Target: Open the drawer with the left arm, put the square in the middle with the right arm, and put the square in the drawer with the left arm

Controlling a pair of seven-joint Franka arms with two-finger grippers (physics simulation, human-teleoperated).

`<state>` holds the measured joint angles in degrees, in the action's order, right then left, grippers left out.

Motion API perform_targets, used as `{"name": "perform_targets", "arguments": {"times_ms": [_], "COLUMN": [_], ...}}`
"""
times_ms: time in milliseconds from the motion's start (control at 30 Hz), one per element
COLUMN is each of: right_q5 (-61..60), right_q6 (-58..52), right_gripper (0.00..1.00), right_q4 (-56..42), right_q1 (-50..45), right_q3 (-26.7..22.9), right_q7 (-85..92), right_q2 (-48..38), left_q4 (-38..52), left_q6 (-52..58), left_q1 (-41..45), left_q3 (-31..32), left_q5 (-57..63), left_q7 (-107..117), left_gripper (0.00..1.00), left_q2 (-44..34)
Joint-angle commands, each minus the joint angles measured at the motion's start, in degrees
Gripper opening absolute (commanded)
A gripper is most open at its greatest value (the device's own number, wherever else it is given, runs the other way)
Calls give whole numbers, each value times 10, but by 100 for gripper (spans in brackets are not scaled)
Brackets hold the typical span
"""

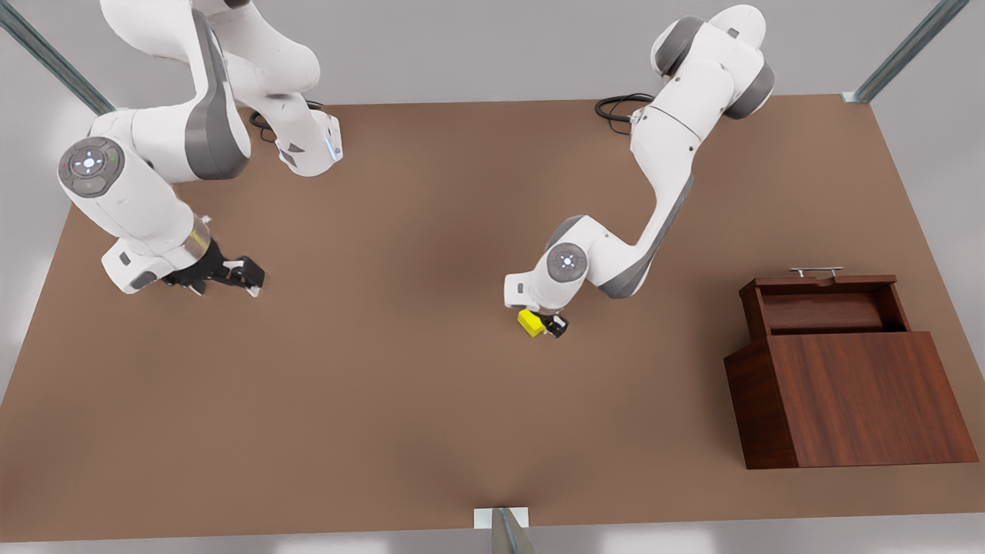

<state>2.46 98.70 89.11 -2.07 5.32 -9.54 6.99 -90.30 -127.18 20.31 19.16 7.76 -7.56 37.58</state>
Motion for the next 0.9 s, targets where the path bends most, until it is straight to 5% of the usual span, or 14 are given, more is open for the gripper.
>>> {"name": "perform_targets", "arguments": {"times_ms": [0, 867], "right_q5": [0, -22], "right_q6": [1, 23], "right_gripper": [100, 100], "right_q4": [-3, -16], "right_q1": [-1, 9], "right_q3": [0, 1], "right_q7": [4, 14], "right_q2": [6, 38], "left_q4": [0, -43], "left_q6": [0, -89], "left_q1": [0, 28], "left_q3": [0, -24], "left_q5": [4, 34], "left_q7": [-1, -5], "left_gripper": [100, 96], "left_q2": [0, 69]}}
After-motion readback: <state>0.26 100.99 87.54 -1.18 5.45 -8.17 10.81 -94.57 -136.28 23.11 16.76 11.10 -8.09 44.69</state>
